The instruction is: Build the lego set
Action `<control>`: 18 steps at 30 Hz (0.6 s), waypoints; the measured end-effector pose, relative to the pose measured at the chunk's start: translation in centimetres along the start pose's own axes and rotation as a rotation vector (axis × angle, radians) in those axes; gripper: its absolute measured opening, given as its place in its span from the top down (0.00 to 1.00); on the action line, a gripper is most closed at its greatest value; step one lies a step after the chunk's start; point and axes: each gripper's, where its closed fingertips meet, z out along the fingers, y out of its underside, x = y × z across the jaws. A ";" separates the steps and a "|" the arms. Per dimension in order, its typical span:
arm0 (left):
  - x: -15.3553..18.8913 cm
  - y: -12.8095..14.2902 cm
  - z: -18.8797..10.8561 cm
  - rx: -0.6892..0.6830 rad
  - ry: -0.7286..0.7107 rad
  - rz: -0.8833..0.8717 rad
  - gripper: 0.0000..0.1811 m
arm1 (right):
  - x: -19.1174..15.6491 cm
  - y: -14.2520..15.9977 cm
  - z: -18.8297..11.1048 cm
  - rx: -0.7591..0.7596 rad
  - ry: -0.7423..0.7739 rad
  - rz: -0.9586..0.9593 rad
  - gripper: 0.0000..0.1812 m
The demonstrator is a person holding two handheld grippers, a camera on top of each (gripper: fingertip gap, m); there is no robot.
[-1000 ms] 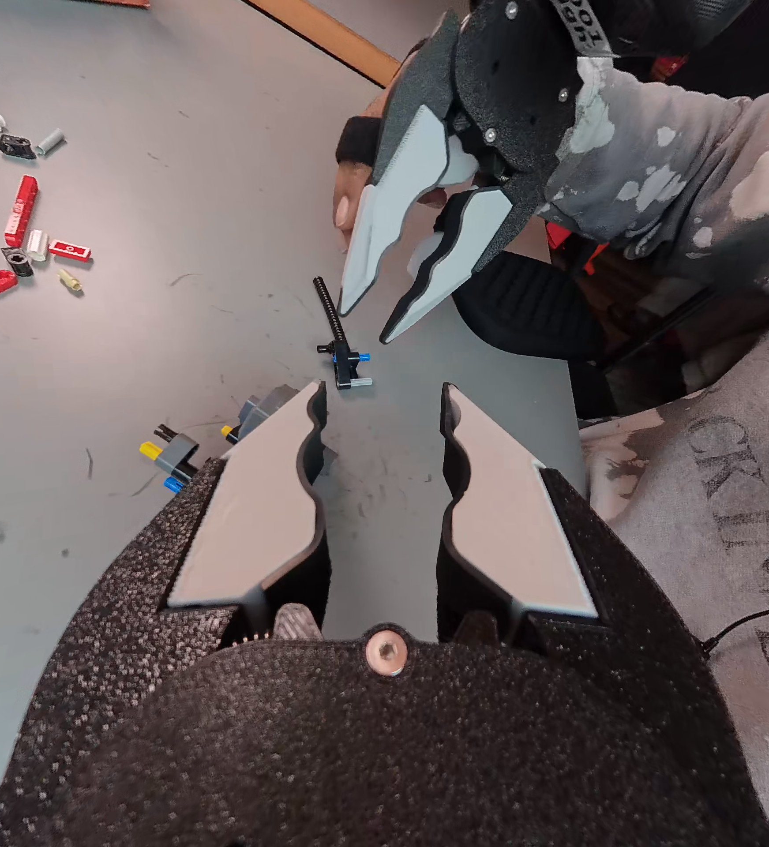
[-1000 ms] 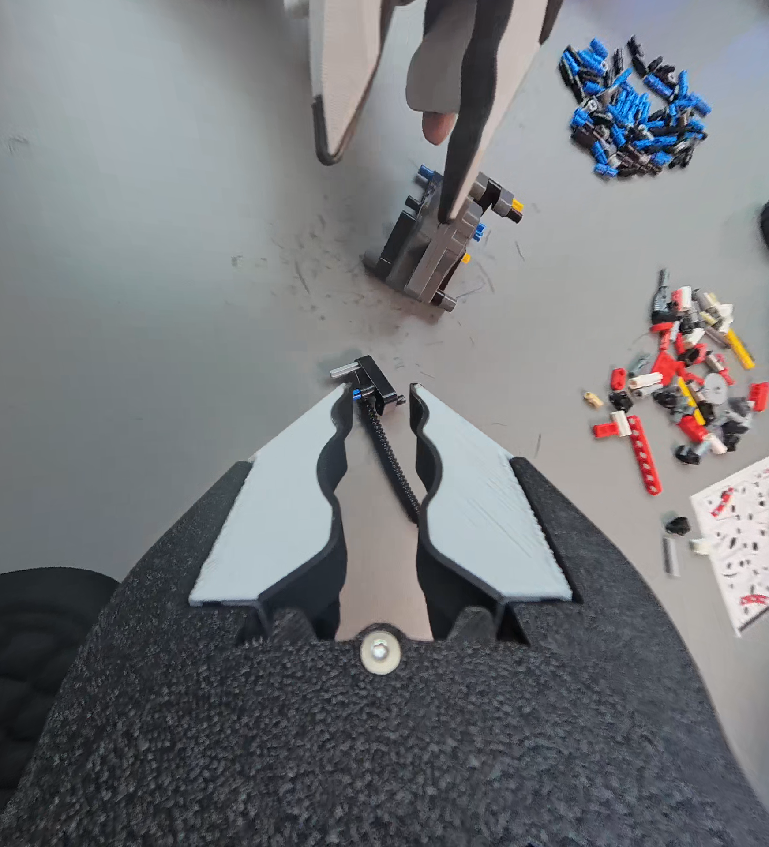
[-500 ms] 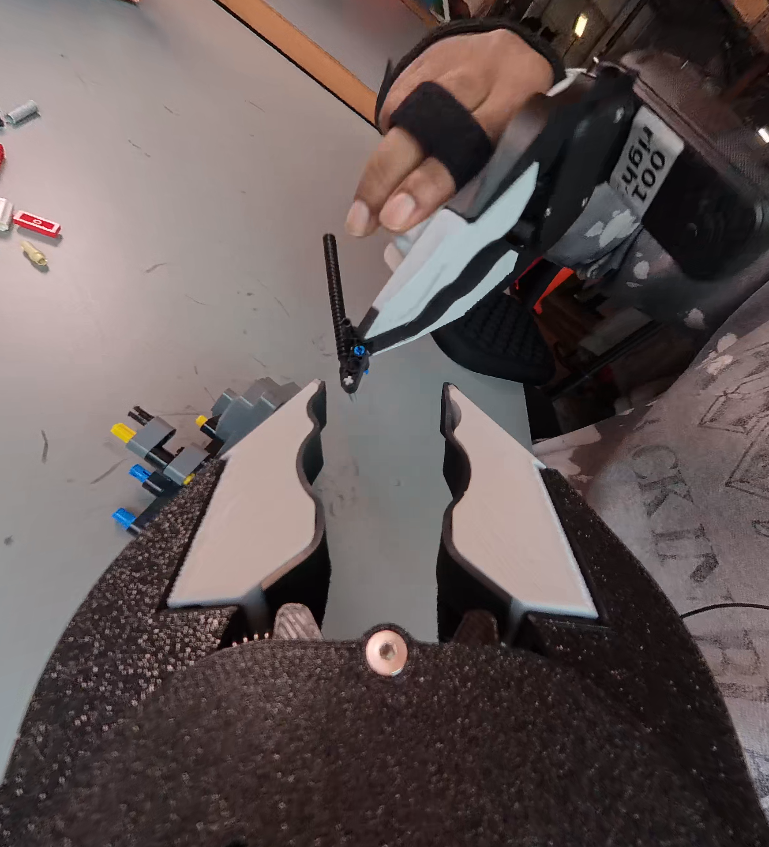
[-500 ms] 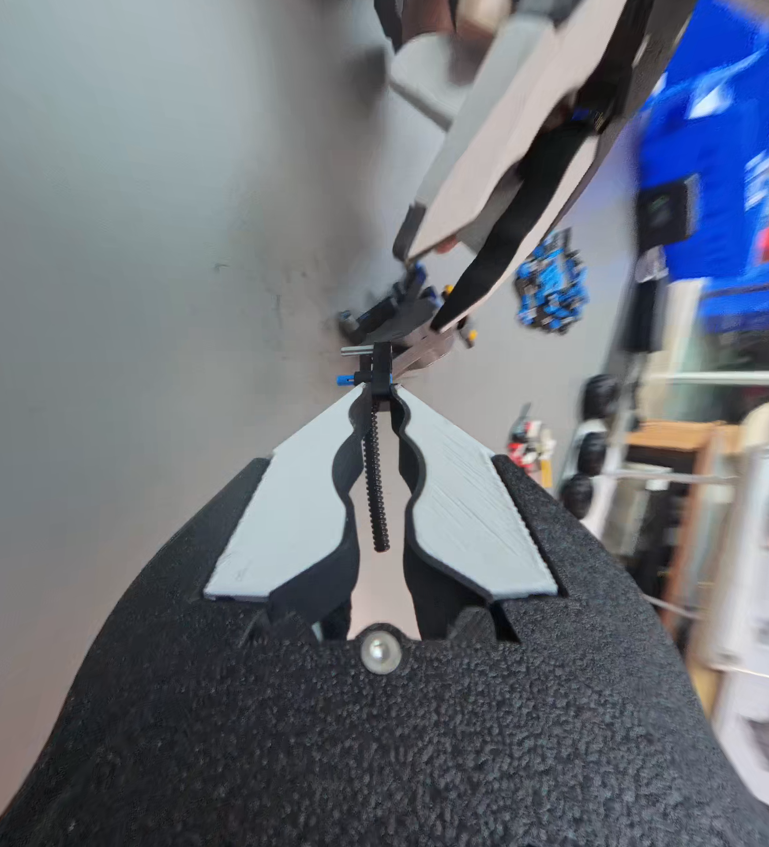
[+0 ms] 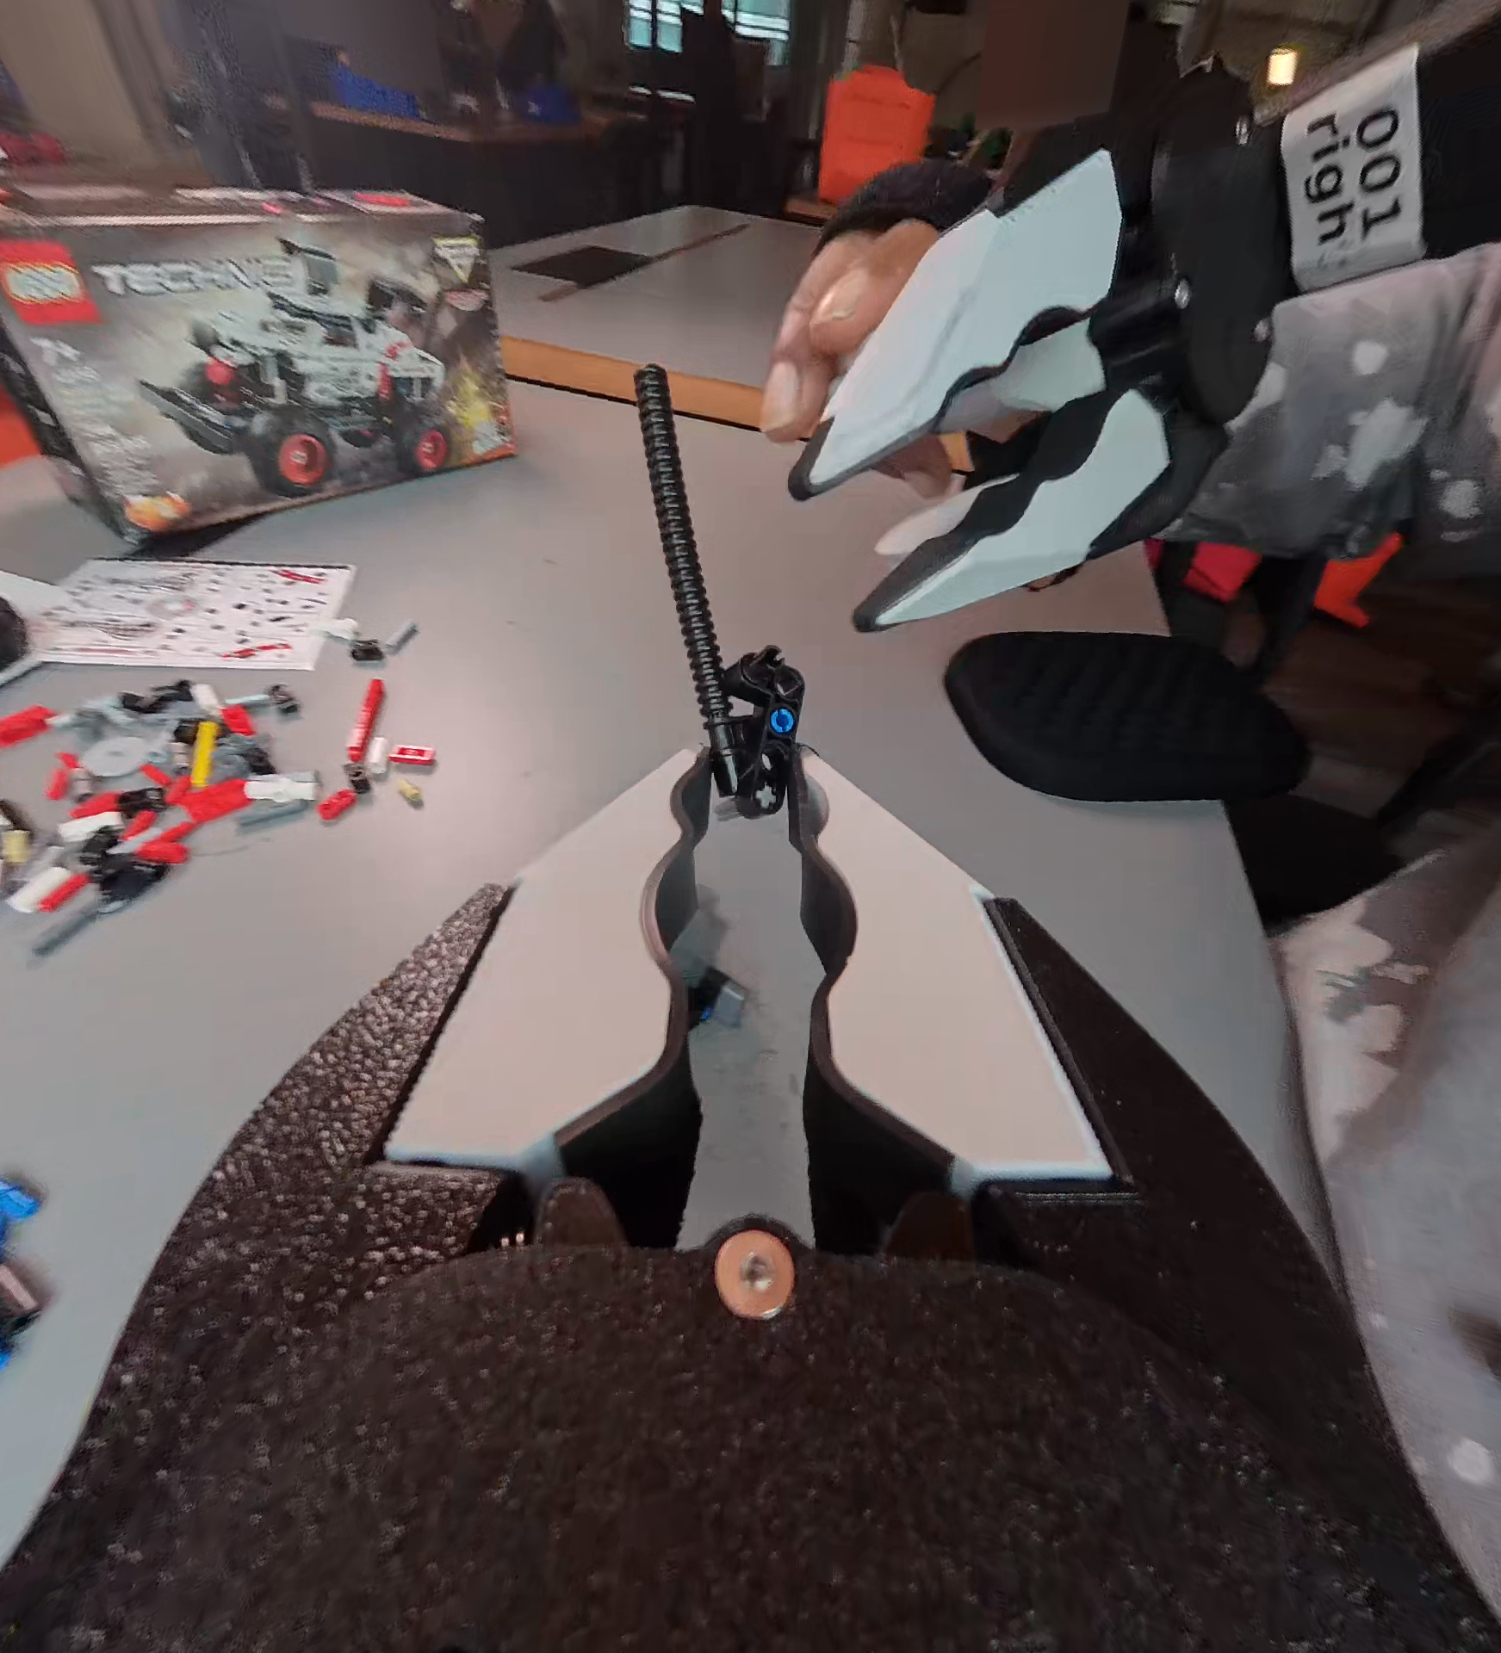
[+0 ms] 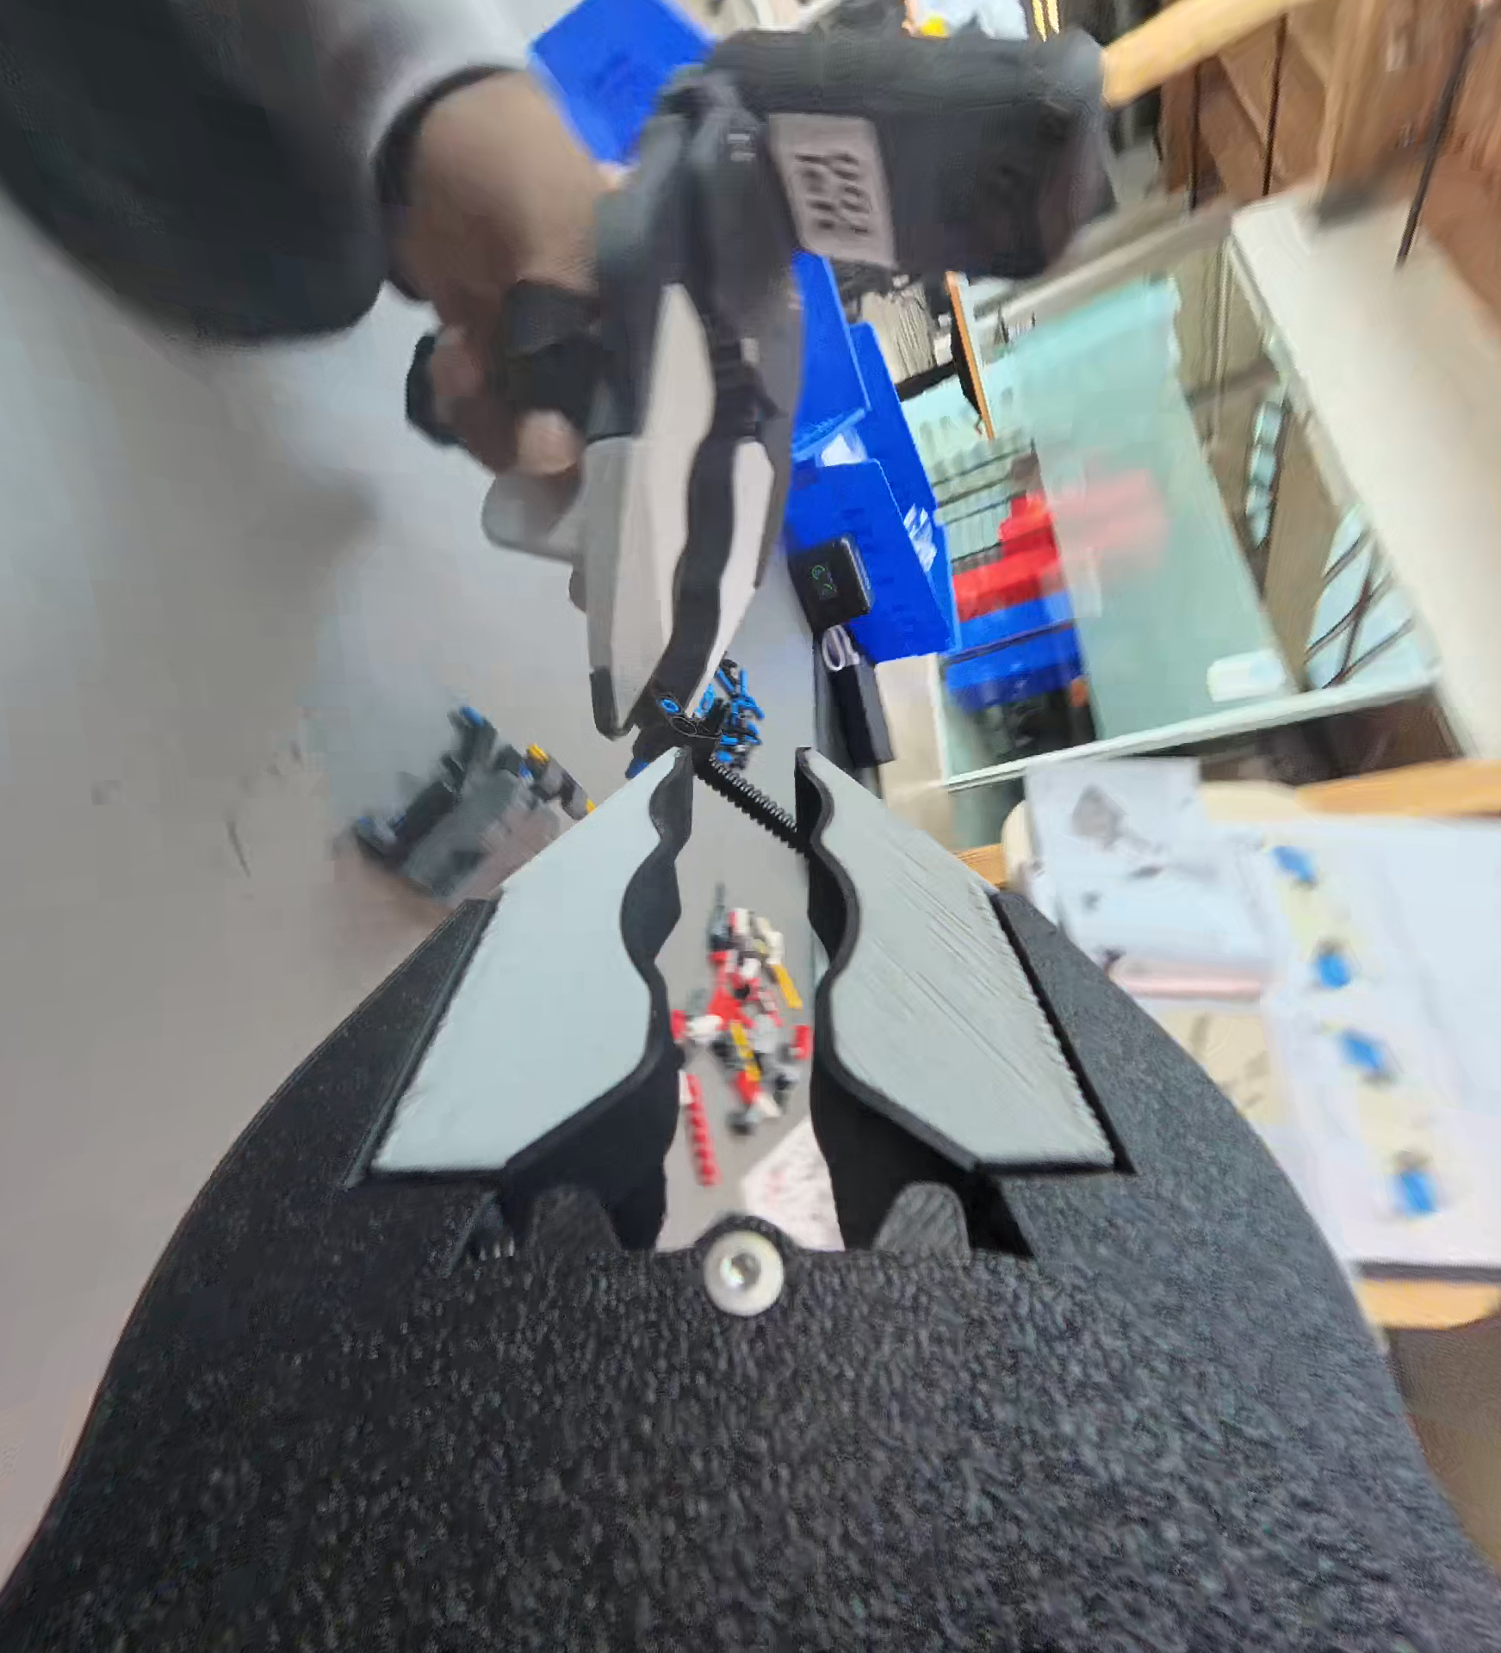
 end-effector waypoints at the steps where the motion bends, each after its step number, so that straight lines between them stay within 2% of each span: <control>1: -0.7 -0.3 -0.3 0.018 -0.060 0.031 0.91 | 0.6 0.1 -0.2 0.019 -0.010 0.227 0.87; 3: -1.7 -1.1 -0.8 0.068 -0.147 0.073 0.91 | 1.3 1.1 -0.2 0.047 0.004 0.622 0.87; 5: -2.2 -2.0 -1.1 0.124 -0.205 0.100 0.91 | 0.7 1.8 0.4 0.075 -0.006 0.921 0.87; 9: -2.5 -3.0 -1.2 0.182 -0.292 0.165 0.91 | 1.0 1.3 1.9 0.225 0.028 1.330 0.88; 12: -2.4 -3.0 -0.9 0.177 -0.339 0.226 0.91 | 1.6 1.0 2.7 0.283 0.019 1.436 0.90; 18: -2.7 -2.6 -0.8 0.135 -0.405 0.331 0.90 | 1.4 1.3 3.5 0.260 -0.042 1.440 0.94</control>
